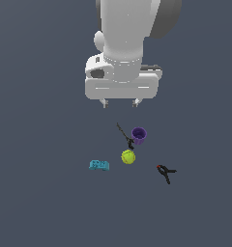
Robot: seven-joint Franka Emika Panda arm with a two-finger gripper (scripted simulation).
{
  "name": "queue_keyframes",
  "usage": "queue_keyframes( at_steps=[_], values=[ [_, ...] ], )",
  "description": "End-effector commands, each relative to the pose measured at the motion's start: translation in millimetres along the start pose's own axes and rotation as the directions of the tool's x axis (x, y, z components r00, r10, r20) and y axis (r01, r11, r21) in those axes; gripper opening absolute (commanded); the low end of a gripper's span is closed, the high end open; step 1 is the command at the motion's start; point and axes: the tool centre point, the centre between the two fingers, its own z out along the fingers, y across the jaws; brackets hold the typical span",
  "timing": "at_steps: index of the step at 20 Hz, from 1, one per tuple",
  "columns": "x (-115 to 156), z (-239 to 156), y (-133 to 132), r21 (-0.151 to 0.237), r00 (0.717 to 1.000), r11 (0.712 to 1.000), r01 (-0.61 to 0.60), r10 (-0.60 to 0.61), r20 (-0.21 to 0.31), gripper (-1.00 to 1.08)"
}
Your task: Pick up a designated object from a clutter of objects.
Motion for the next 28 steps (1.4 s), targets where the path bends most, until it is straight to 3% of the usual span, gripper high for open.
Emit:
queue_keyframes(
  at_steps=[1, 16, 23, 28],
  values=[
    [0.0, 0.0, 0.0, 0.000, 1.000, 1.000, 0.000, 0.000, 0.000, 0.28],
    [3.8, 4.7, -9.8, 0.014, 0.999, 0.999, 0.039, -0.039, -0.005, 0.28],
    [6.5, 20.5, -16.0, 0.010, 0.990, 0.990, 0.139, -0.139, 0.008, 0.28],
    [8.9, 39.1, -23.4, 0.010, 0.967, 0.967, 0.254, -0.254, 0.023, 0.28]
  ],
)
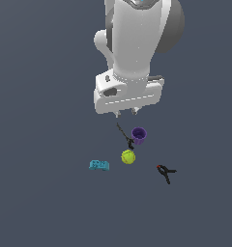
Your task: Pick up a designated object from a clutter of objects.
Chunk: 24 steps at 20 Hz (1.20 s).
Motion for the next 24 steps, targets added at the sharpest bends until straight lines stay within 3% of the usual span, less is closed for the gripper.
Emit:
queue_keyframes(
  at_steps=[1, 6, 12, 18, 24],
  values=[
    [2.2, 10.6, -3.8, 0.000, 0.998, 0.998, 0.066, -0.066, 0.010, 0.28],
    [6.6, 34.5, -12.7, 0.004, 0.976, 0.976, 0.216, -0.216, 0.030, 0.28],
    [10.2, 63.6, -24.1, 0.019, 0.920, 0.921, 0.389, -0.390, 0.052, 0.28],
    [12.1, 92.7, -36.2, 0.042, 0.832, 0.834, 0.549, -0.551, 0.066, 0.28],
    [12.3, 121.7, -49.0, 0.072, 0.716, 0.720, 0.691, -0.694, 0.072, 0.28]
  ],
)
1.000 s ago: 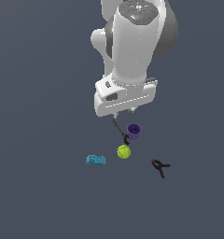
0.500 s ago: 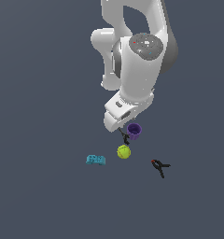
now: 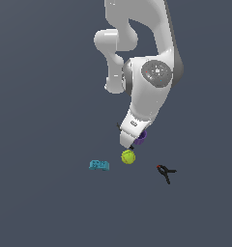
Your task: Pick up a designated object from a clutter of objects.
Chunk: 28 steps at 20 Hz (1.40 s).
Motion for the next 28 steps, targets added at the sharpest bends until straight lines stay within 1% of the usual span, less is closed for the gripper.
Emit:
queue_keyframes(
  at_steps=[1, 6, 10, 15, 19, 22, 25, 28],
  values=[
    [4.4, 12.1, -3.5, 0.008, 0.997, 0.997, 0.078, -0.078, 0.006, 0.28],
    [12.5, 36.1, -11.4, 0.026, 0.973, 0.973, 0.230, -0.230, 0.012, 0.28],
    [18.1, 53.7, -18.0, 0.041, 0.941, 0.940, 0.337, -0.338, 0.013, 0.28],
    [23.0, 70.1, -24.7, 0.056, 0.900, 0.899, 0.435, -0.436, 0.010, 0.28],
    [25.5, 78.8, -28.5, 0.064, 0.874, 0.872, 0.485, -0.486, 0.006, 0.28],
    [26.6, 82.8, -30.3, 0.067, 0.861, 0.859, 0.507, -0.508, 0.005, 0.28],
    [27.2, 84.6, -31.1, 0.069, 0.855, 0.853, 0.517, -0.518, 0.004, 0.28],
    [26.9, 84.6, -31.0, 0.069, 0.857, 0.855, 0.514, -0.515, 0.004, 0.28]
  ],
)
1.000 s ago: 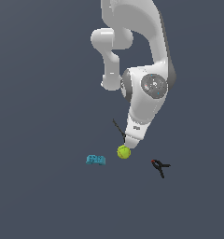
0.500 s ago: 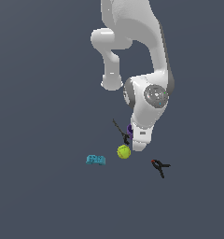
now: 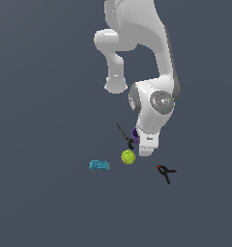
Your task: Pick up a designated object from a clutter of objects.
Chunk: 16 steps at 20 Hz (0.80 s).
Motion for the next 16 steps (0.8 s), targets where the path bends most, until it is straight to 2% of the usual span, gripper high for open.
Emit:
queue_keyframes(
  at_steps=[1, 12, 13, 16],
  values=[
    [-0.1, 1.2, 0.1, 0.000, 1.000, 1.000, 0.000, 0.000, 0.000, 0.28],
    [0.3, 30.2, -1.0, 0.000, 1.000, 1.000, 0.005, -0.005, -0.001, 0.28],
    [0.3, 30.2, -1.0, 0.000, 1.000, 1.000, 0.005, -0.005, -0.001, -1.00],
    [0.3, 30.2, -1.0, 0.000, 1.000, 1.000, 0.005, -0.005, -0.001, -1.00]
  ],
)
